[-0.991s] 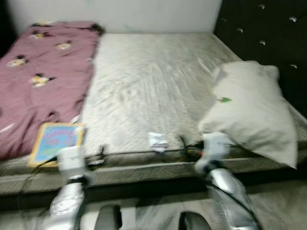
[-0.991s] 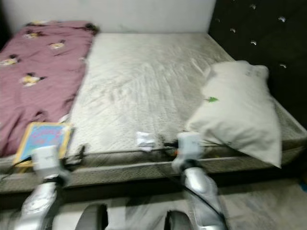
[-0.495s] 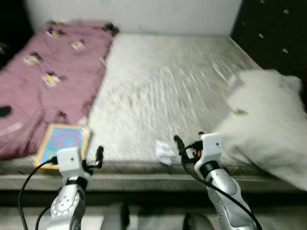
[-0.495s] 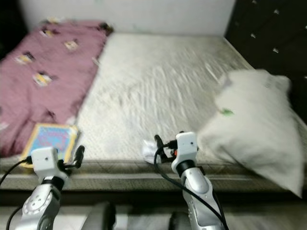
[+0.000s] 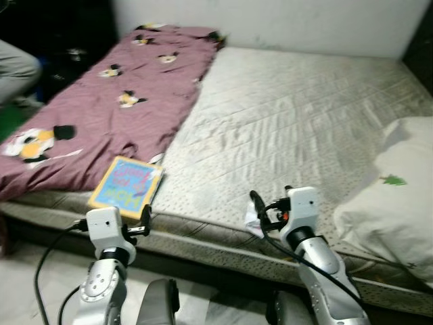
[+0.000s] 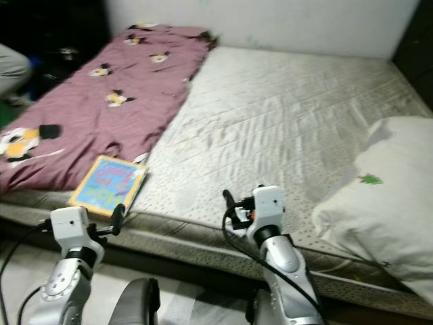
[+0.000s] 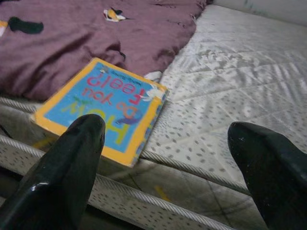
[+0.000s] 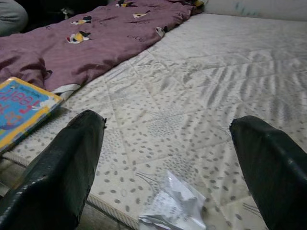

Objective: Clean up the room

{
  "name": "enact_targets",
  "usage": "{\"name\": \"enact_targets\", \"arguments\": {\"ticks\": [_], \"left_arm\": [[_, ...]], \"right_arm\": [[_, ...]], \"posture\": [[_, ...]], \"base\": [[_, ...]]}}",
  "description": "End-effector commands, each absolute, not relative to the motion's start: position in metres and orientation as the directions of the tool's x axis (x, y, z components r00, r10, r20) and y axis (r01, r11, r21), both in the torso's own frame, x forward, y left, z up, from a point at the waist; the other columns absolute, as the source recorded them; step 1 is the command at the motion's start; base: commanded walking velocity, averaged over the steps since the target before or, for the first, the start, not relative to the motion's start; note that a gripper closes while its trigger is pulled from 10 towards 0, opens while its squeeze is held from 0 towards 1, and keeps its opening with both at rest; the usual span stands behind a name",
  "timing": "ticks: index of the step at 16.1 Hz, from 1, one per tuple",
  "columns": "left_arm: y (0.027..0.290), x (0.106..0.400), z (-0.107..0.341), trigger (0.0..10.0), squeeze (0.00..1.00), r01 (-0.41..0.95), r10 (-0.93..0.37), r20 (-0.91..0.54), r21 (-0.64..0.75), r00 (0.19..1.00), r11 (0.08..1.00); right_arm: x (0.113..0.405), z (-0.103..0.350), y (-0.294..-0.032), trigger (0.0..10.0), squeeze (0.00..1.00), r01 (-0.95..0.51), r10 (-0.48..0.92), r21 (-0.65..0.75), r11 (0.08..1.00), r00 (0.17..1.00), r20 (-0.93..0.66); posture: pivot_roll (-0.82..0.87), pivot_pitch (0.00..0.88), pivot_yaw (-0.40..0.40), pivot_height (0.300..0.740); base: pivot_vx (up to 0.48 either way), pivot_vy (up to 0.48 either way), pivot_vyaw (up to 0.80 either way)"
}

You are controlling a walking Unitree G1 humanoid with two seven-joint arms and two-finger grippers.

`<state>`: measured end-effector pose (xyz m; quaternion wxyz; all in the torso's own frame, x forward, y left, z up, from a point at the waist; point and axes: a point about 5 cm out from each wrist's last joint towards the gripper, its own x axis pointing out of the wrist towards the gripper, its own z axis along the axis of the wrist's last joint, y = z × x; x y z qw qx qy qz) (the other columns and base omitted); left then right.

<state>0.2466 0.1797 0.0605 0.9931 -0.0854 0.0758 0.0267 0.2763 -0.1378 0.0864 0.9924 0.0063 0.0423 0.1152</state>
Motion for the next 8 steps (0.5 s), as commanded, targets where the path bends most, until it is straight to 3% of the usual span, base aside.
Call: {"name": "enact_targets", "arguments": {"ticks": [1,8], "left_arm": [[0.1767,0.2479,0.0605,10.0,0.00,-0.049,0.023,-0.161,-0.160,0.987,0.986],[0.1751,0.2561,0.0627,10.0,0.00,-0.050,0.026,-0.147,-0.160,0.989,0.986]], "right_arm": [[0.2759,0.0868,-0.1404,10.0,0.00,-0.222,0.223,0.024,0.975,0.971,-0.083],[0.2844,0.0915,-0.1406,10.0,0.00,-0.243,0.245,0.029,0.970,0.967,-0.067]], "posture": [[0.03,0.021,0.000,0.590],[0.03,0.000,-0.006,0.525]], "base": [[0.000,0.000,0.00],[0.000,0.000,0.00]]}}
